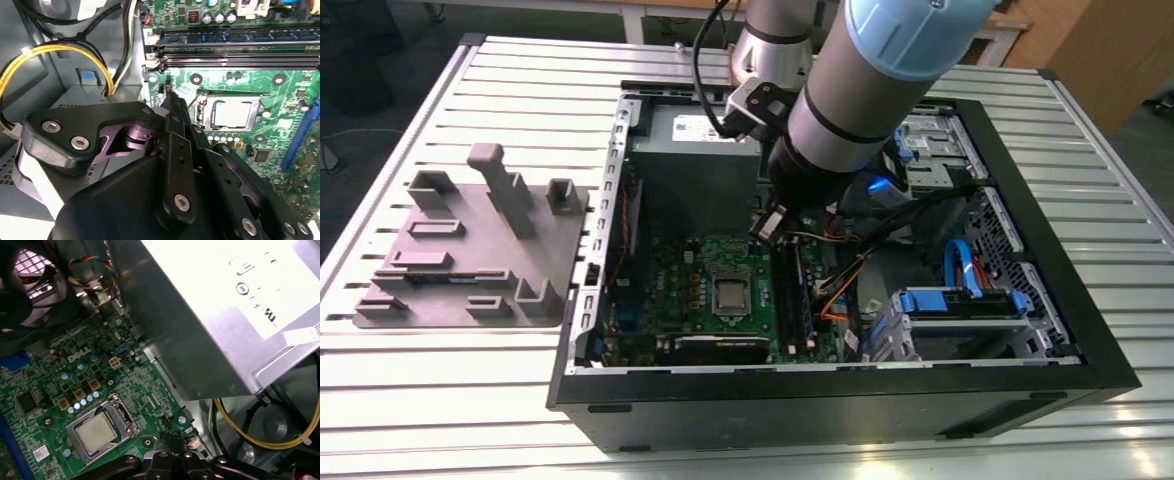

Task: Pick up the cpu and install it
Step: 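Install the first cpu locking lever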

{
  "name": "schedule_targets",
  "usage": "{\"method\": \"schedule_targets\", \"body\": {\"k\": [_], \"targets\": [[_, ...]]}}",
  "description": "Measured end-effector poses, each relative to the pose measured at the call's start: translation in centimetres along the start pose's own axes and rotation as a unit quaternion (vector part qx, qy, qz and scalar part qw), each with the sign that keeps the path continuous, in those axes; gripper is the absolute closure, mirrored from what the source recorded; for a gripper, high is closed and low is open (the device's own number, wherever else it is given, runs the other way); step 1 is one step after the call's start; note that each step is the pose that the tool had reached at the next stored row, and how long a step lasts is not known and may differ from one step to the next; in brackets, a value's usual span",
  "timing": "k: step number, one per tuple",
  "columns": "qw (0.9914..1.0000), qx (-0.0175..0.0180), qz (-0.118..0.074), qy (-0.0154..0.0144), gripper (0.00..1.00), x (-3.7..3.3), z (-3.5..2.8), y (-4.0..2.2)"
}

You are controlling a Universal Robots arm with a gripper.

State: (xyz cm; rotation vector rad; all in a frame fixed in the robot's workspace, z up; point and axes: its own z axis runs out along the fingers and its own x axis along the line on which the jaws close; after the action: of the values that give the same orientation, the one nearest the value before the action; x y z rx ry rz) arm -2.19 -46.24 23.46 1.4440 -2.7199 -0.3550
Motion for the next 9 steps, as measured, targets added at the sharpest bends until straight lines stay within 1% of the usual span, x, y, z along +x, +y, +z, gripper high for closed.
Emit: {"method": "schedule_targets", "body": {"k": [4,9], "targets": [[0.99999,-0.0002,-0.003,0.0006,0.89,0.38,-0.05,-0.13],[0.99999,-0.0002,-0.004,0.0008,0.89,0.39,-0.06,-0.11]]}}
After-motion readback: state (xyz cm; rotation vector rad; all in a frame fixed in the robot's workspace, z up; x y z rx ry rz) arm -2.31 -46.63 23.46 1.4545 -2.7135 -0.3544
